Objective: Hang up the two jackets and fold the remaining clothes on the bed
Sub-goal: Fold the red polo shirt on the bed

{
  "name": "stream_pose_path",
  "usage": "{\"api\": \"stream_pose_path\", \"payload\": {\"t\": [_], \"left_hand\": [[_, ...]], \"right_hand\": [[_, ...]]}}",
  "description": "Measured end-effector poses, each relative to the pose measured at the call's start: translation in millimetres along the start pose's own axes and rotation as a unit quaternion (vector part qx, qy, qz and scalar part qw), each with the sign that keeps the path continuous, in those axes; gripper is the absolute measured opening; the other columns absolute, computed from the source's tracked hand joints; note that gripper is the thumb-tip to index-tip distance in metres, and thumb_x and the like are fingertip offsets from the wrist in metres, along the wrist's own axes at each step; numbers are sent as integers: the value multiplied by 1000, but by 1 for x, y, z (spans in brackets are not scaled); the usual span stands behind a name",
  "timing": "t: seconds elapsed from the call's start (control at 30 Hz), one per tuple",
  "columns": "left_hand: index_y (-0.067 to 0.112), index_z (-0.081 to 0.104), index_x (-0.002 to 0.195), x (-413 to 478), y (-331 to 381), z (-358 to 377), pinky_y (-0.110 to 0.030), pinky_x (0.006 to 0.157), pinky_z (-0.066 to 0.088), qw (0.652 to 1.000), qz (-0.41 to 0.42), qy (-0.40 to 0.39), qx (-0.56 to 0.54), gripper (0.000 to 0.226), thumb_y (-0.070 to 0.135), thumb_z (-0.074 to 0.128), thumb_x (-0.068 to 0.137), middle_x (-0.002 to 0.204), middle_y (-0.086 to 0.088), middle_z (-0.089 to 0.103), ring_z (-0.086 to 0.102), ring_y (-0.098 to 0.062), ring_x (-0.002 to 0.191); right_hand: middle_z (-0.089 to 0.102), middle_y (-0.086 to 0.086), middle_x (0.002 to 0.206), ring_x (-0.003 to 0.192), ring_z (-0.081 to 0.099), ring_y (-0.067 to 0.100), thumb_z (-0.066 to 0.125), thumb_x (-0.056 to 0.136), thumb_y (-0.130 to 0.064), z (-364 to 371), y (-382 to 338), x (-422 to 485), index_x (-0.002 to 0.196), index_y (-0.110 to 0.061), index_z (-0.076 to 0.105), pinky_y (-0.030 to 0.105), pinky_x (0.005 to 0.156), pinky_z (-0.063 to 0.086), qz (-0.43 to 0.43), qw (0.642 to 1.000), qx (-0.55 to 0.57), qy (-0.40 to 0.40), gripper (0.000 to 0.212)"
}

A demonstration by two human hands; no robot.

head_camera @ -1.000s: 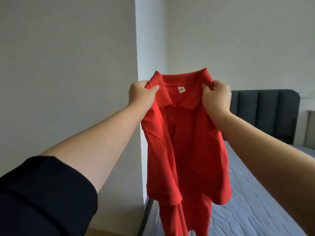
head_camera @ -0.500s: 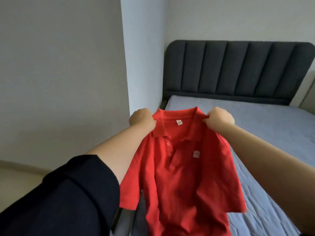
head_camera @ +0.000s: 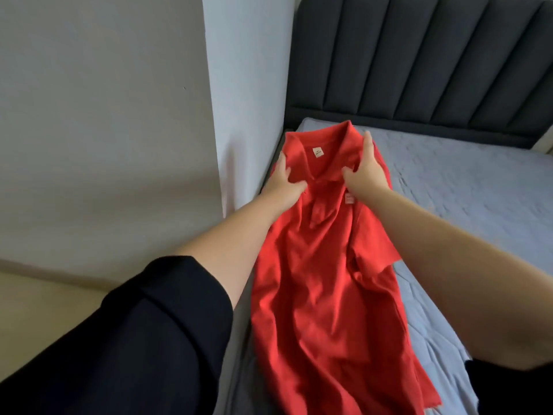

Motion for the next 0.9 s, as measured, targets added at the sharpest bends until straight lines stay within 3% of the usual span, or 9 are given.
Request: {"api": "stream_pose_path", "payload": {"t": [0.03,0.1,0.17,0.27,0.4,0.63,0.73,0.8,0.9], "left_hand": [[28,0,151,-2,-13,6,-26,106,34,999,-24,-33,5,91,13,62,86,148,-6,37,41,-21,133],[29,-11,149,-15,-54,16,-21,102,33,992,-63,-66,85,101,18,65,84,150,-6,34,42,-24,132],[22,0,151,-39,-101,24,-18,94,33,978,-89,-93,167,91,15,62,85,149,-9,35,44,-25,129],[13,22,149,-81,-167,31,-22,110,22,941,-128,-133,283,69,11,53,88,153,-13,26,29,-23,140],[19,28,147,-135,-224,30,-31,117,10,892,-100,-138,418,62,18,52,90,158,-7,8,6,-19,146],[22,35,142,-166,-227,19,-37,114,17,862,-45,-58,501,56,31,54,90,156,-7,14,11,-23,143],[16,55,119,-179,-214,29,-37,103,28,795,125,-142,576,35,36,48,92,133,-7,44,34,-25,128],[13,57,109,-196,-205,45,-38,91,34,786,151,-196,567,38,44,46,91,115,-6,52,43,-26,113],[13,54,114,-223,-203,74,-40,89,36,776,170,-267,545,55,58,49,82,117,-8,50,43,-28,112]], "right_hand": [[57,15,119,87,62,30,51,86,-9,11,6,-6,151,-16,5,17,69,51,3,1000,9,-25,79],[43,20,141,120,51,34,49,87,-7,38,28,-28,151,-9,2,32,98,43,2,998,-19,-67,80],[32,20,149,133,37,33,49,87,-4,65,59,-63,149,-3,8,35,108,30,24,991,-59,-118,75],[18,16,155,143,19,28,49,91,-13,106,108,-132,149,-3,12,41,115,19,47,962,-139,-232,70],[0,5,159,146,1,20,41,97,-33,137,154,-217,151,-19,8,52,114,9,108,907,-220,-344,65],[2,3,159,146,1,15,39,98,-30,130,164,-263,151,-22,11,40,116,4,93,927,-204,-301,60],[4,6,159,146,3,17,37,99,-24,118,161,-273,151,-15,12,36,116,5,62,918,-224,-322,58],[10,8,158,146,8,19,39,99,-21,109,160,-280,149,-13,19,34,116,7,45,922,-219,-315,55],[33,12,151,142,26,24,50,93,-15,83,157,-294,134,-9,49,40,116,16,-9,950,-221,-218,42]]}}
Point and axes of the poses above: each hand's wrist, its own x-axis towards the middle knuckle, its own z-axis out of the palm, y = z × x, the point moved 2 cm from there along x, towards the middle knuckle
